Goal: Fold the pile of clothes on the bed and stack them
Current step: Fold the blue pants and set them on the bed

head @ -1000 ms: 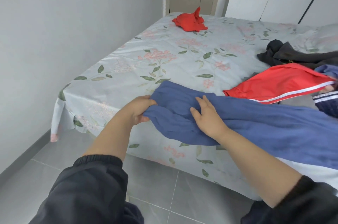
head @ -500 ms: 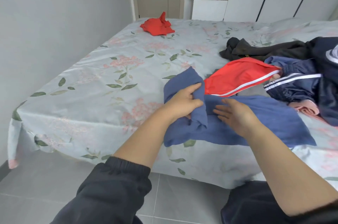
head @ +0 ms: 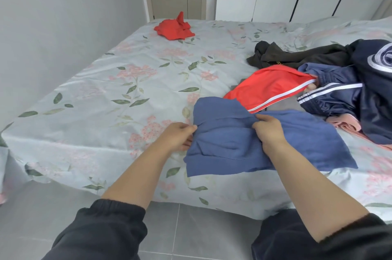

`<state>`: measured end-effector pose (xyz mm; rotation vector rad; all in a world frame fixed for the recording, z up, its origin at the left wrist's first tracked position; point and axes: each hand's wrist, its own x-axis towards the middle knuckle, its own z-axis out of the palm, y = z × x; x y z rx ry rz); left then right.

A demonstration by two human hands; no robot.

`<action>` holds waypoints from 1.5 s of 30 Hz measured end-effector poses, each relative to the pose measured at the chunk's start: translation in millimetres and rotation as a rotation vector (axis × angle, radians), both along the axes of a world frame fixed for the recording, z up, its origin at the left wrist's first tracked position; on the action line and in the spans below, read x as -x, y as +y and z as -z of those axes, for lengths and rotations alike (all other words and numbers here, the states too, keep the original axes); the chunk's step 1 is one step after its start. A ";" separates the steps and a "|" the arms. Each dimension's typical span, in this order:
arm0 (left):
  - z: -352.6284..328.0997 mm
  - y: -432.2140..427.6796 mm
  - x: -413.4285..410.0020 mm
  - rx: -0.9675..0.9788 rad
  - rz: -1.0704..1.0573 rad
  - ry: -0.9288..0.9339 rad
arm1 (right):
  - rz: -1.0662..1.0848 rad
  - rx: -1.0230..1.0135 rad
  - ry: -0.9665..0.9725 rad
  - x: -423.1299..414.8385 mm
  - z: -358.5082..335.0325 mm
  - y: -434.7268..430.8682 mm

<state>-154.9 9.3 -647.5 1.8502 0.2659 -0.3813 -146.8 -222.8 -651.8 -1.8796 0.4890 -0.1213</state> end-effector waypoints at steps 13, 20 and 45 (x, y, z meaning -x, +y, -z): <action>23.0 -17.0 -2.6 0.005 0.039 -0.009 | -0.426 0.739 -0.220 -52.7 -10.8 61.6; 36.1 -15.2 -10.6 -0.027 0.051 -0.045 | -0.689 0.875 -0.081 -114.9 -14.6 100.2; 0.2 19.4 20.3 -0.066 0.685 0.255 | -0.521 0.892 0.166 -15.7 5.8 -3.1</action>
